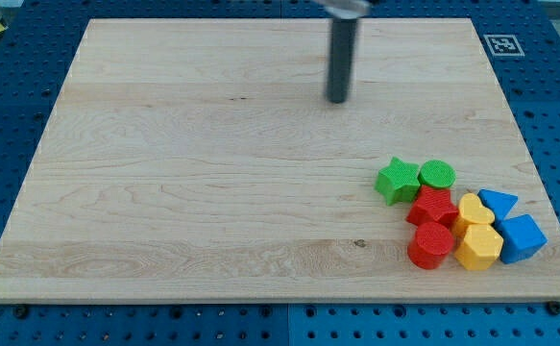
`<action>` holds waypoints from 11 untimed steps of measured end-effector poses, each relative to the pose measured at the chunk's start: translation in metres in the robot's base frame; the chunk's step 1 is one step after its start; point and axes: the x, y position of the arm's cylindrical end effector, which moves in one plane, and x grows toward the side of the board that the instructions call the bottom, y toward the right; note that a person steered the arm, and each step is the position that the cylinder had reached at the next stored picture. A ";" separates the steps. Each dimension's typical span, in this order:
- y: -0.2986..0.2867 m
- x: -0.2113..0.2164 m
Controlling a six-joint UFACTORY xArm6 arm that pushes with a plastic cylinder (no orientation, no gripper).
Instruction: Push the blue cube into the green star
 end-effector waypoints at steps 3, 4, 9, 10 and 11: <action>0.150 0.115; 0.188 0.145; 0.101 0.213; 0.098 0.200; 0.098 0.184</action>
